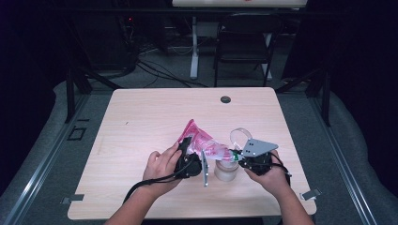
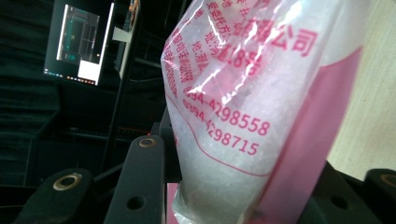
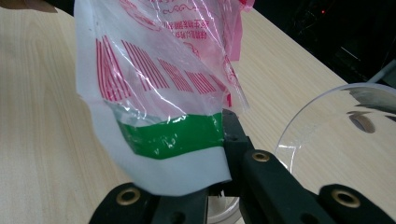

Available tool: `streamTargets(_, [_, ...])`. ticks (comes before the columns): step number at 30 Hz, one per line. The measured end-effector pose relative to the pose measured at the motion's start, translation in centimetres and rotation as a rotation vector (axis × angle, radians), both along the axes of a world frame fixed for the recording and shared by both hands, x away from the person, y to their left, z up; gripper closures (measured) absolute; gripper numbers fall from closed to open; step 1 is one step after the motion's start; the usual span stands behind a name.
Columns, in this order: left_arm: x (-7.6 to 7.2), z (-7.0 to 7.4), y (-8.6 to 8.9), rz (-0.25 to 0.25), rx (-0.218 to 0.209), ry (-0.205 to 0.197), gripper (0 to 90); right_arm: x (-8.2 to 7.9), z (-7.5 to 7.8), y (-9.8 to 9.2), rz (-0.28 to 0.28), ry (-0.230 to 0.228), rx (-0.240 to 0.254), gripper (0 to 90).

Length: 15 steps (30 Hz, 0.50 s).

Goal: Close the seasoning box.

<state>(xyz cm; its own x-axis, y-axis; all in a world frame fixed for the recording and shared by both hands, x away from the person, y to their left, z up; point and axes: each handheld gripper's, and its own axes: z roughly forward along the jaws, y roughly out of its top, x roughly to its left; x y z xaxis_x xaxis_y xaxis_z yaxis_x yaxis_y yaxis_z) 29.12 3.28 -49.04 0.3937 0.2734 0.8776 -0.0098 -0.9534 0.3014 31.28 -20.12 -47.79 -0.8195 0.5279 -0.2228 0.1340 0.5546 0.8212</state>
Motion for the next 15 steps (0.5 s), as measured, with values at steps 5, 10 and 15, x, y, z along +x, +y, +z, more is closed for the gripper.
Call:
streamTargets(5, [-0.1, -0.4, 0.2, 0.002, -0.023, 0.011, 66.2, -0.1, 0.1, 0.2, 0.005, -0.003, -0.006, 90.0])
streamTargets(10, [-0.1, -0.9, 0.3, 0.009, -0.043, 0.029, 66.3, -0.1, 0.0, 0.3, 0.006, -0.001, -0.011, 90.0])
streamTargets(15, [-0.1, -1.2, 0.3, 0.018, -0.061, 0.044, 66.3, -0.1, 0.0, 0.4, 0.009, -0.005, -0.015, 90.0])
